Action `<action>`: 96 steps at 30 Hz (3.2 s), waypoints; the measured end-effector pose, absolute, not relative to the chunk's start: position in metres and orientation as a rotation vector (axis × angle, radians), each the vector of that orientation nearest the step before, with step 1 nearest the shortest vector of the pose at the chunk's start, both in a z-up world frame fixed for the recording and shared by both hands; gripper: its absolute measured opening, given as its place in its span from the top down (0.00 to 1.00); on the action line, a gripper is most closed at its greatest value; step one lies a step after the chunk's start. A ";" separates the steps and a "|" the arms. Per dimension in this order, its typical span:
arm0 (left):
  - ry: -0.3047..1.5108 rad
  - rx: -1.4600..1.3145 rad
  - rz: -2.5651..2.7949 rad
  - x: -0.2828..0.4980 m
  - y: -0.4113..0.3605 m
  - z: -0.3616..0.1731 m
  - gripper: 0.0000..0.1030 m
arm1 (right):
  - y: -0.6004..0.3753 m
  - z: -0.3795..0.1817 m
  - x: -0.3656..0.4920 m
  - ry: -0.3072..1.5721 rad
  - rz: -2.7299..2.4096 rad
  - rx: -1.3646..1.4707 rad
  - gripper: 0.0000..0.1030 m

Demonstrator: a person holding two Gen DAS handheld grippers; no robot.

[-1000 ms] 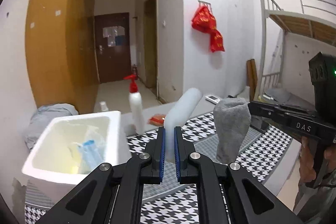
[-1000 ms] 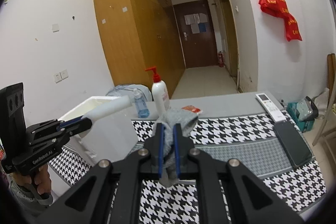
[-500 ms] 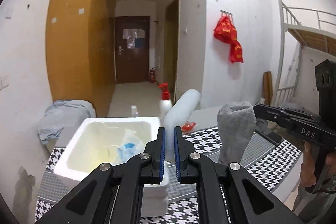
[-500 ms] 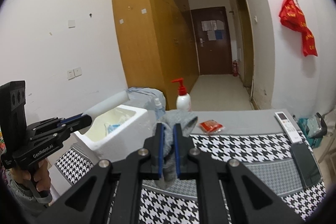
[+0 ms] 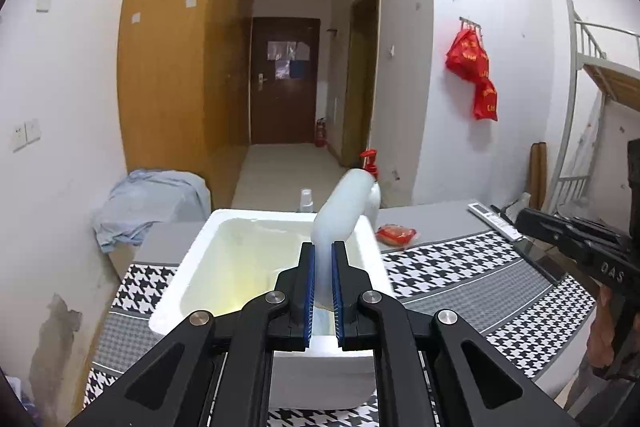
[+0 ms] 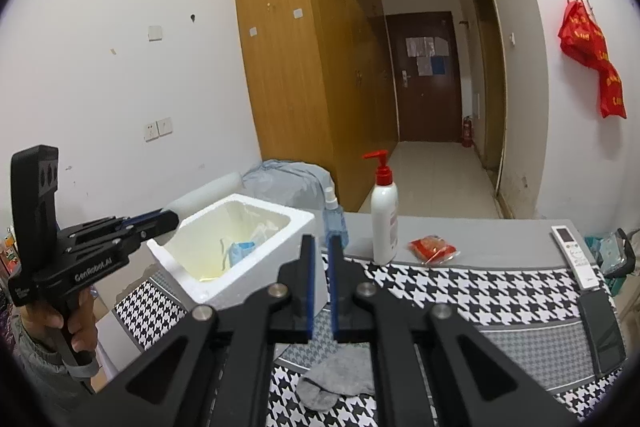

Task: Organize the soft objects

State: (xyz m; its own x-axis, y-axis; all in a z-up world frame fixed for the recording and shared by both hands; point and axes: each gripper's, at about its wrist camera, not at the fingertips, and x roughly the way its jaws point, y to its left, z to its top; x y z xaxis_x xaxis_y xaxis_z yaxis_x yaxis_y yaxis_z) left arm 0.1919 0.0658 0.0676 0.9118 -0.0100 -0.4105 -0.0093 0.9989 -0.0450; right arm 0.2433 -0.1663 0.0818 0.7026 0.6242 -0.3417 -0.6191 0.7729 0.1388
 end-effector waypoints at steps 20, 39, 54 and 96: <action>0.493 -0.051 0.080 0.216 0.091 0.059 0.79 | -0.144 -0.010 0.268 0.673 0.689 -0.077 0.31; 0.365 -0.075 0.080 0.187 0.107 0.062 0.01 | -0.125 -0.065 0.285 0.853 0.679 -0.163 0.31; 0.370 -0.119 0.099 0.156 0.121 0.044 0.01 | -0.124 -0.088 0.285 0.901 0.639 -0.189 0.31; 0.374 -0.152 0.214 0.104 0.110 -0.010 0.01 | -0.104 0.064 0.229 0.463 0.740 -0.115 0.87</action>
State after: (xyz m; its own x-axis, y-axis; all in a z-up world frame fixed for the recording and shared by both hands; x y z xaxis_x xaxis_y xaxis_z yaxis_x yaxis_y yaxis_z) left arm 0.1044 0.1103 -0.0100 0.9088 0.1784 -0.3772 -0.2342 0.9662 -0.1073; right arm 0.2289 -0.1036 0.0637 0.6430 0.6229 -0.4456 -0.6727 0.7375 0.0601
